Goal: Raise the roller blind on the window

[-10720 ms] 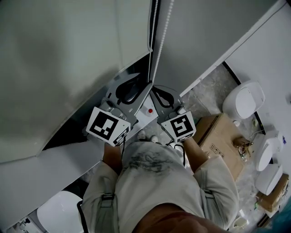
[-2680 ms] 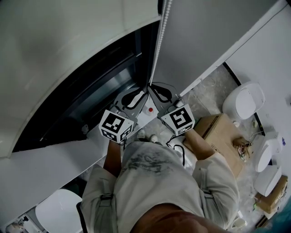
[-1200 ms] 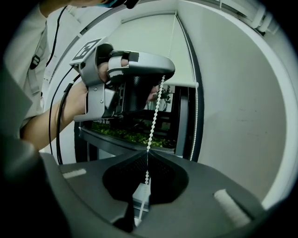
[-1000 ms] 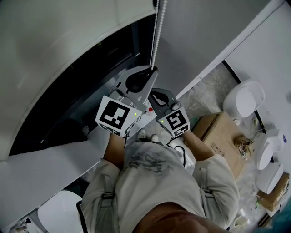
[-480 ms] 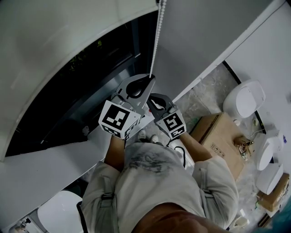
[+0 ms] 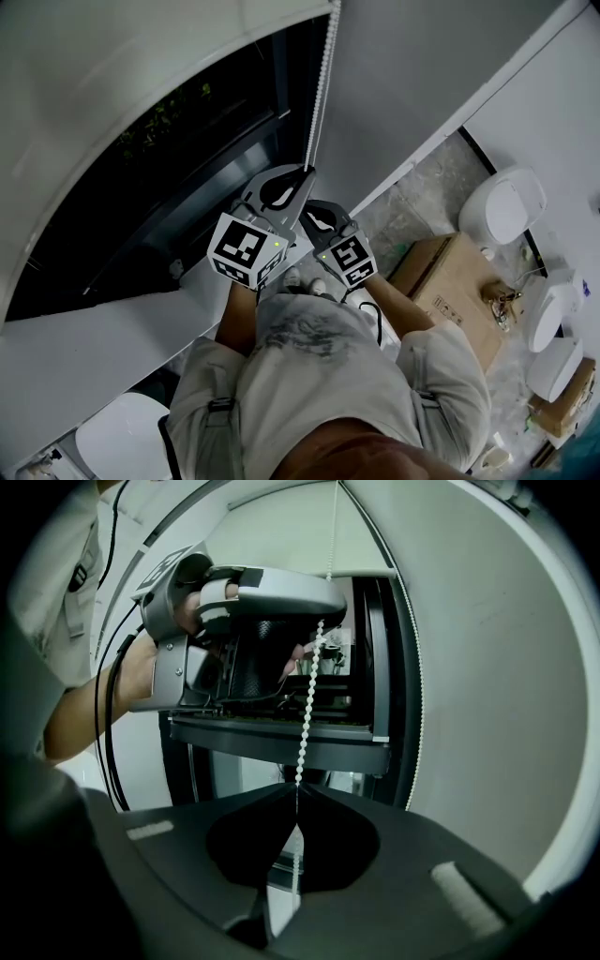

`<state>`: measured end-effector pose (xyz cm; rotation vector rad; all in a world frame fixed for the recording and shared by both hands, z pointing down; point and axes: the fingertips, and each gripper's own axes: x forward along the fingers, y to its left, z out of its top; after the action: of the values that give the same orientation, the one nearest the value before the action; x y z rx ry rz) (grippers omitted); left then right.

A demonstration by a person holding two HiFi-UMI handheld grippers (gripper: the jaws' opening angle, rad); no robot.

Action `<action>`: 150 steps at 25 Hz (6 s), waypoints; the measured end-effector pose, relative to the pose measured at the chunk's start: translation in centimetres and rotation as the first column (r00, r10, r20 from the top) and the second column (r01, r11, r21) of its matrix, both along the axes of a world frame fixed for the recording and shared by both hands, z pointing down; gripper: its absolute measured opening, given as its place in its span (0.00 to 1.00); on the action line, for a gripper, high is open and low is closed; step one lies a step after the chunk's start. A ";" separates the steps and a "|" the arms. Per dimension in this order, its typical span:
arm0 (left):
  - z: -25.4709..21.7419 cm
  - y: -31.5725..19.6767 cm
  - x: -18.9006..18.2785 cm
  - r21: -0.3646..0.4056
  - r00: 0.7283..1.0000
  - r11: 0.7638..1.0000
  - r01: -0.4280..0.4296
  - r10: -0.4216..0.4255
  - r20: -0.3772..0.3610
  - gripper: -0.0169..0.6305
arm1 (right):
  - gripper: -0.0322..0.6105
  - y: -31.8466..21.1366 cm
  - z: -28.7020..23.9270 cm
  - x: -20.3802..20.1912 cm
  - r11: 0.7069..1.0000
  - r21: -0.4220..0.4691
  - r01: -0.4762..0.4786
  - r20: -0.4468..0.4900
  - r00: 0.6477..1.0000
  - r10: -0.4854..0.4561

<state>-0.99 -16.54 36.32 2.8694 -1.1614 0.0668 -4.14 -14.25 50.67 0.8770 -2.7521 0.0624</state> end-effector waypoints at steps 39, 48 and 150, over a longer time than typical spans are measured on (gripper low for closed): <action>0.9 -0.9 -2.3 0.003 0.999 0.999 0.035 -0.035 0.017 0.06 | 0.19 -1.9 -20.8 2.2 0.964 0.253 -0.084 0.166 0.985 0.042; 0.7 -0.7 -1.9 0.003 1.000 1.000 0.019 -0.019 0.013 0.06 | 0.22 -2.7 -27.0 0.6 0.942 0.334 -0.033 0.184 0.982 -0.031; -7.6 1.5 -2.5 0.170 0.997 0.985 -0.033 0.044 -0.061 0.19 | 0.07 -1.7 -15.3 1.3 0.974 0.215 -0.070 0.088 0.995 0.052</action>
<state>-3.48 -15.01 28.70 3.0146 -1.1529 -0.1294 -2.85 -15.99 35.38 1.0366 -2.8468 -0.2005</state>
